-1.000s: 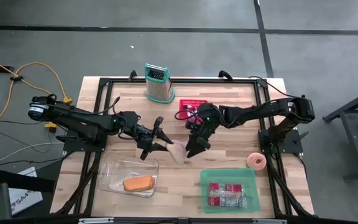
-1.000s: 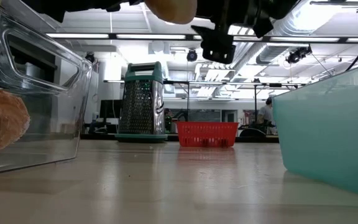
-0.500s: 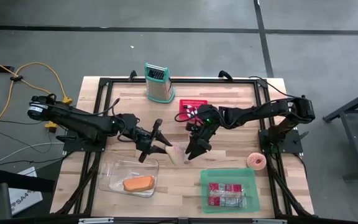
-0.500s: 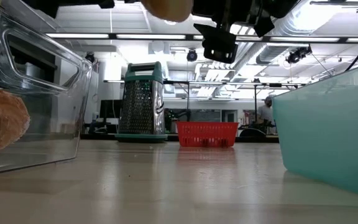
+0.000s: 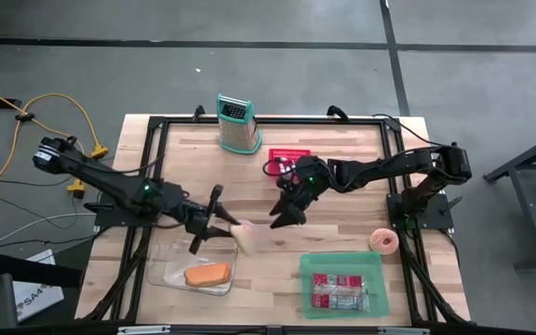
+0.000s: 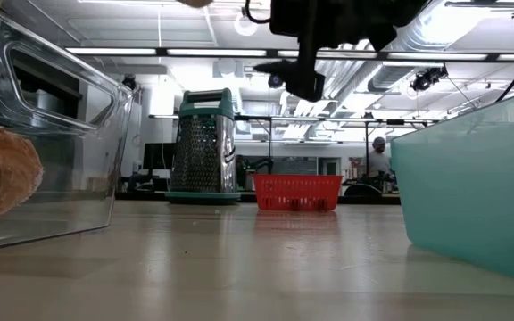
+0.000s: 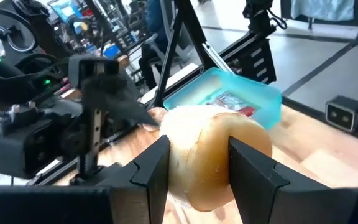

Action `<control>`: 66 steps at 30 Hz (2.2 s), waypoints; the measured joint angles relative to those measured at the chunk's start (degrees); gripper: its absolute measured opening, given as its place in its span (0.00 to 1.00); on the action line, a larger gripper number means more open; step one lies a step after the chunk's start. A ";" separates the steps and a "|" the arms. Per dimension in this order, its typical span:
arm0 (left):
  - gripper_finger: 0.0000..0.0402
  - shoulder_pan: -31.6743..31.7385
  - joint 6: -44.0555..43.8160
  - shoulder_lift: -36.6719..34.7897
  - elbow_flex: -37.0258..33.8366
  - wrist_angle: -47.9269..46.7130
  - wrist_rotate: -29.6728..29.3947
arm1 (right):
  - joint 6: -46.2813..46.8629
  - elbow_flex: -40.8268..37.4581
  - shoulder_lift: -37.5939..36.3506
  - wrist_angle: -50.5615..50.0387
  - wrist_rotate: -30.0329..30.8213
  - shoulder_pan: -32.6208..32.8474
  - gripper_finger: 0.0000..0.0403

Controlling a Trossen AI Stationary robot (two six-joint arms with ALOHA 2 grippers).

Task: Pick & Place Food Item
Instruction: Put the bread into the transparent bin

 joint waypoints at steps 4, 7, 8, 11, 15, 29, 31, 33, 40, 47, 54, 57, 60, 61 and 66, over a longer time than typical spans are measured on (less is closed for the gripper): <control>0.34 -3.41 -2.84 -1.82 0.00 -2.01 -4.26 | 0.02 0.00 0.00 0.02 7.40 0.00 0.91; 0.34 -5.79 -5.84 -2.63 0.00 -2.80 -6.63 | 0.06 0.00 0.00 0.00 11.16 0.00 0.91; 0.34 -6.59 -6.86 -2.78 0.00 -2.80 -7.33 | 0.06 0.00 0.00 0.01 12.33 0.00 0.91; 0.34 -8.99 -8.14 -2.84 0.00 -2.91 -8.89 | 0.01 0.00 0.00 -0.02 14.88 0.00 0.91; 0.34 -11.47 -7.86 -2.84 0.00 -3.04 -10.57 | -0.05 0.00 0.00 0.00 15.80 0.02 0.91; 0.34 -13.39 -9.23 -2.82 0.00 -3.06 -15.58 | -0.07 0.00 0.00 -0.02 15.78 0.02 0.91; 0.34 -13.51 -10.24 -2.82 0.00 -3.20 -15.83 | -0.06 0.00 0.00 -0.01 15.78 0.02 0.91; 0.34 -14.36 -12.27 -2.82 0.00 -3.60 -16.05 | -0.07 0.00 0.00 -0.02 15.78 0.02 0.91; 0.34 -20.03 -14.15 -3.92 0.00 -12.79 -20.06 | -0.07 0.00 0.00 0.00 15.78 0.02 0.91; 0.34 -26.97 -20.27 -9.81 0.00 -22.17 -32.87 | -0.07 0.00 0.00 0.00 15.78 0.02 0.91; 0.34 -35.87 -37.66 -10.88 0.00 -33.99 -48.48 | -0.07 0.00 0.00 0.00 15.78 0.02 0.91; 0.34 -40.56 -43.54 -9.98 0.00 -37.21 -57.16 | -0.07 -0.01 0.00 0.00 15.78 0.02 0.91; 0.34 -44.02 -51.03 -7.25 0.00 -40.51 -63.62 | -0.07 0.00 0.00 0.00 15.76 0.02 0.91; 0.34 -44.78 -53.69 -6.02 0.00 -41.34 -65.17 | -0.07 0.00 0.00 0.00 15.76 0.02 0.91; 0.34 -46.07 -66.08 1.51 0.00 -43.64 -68.83 | -0.07 0.00 0.00 0.00 15.76 0.02 0.91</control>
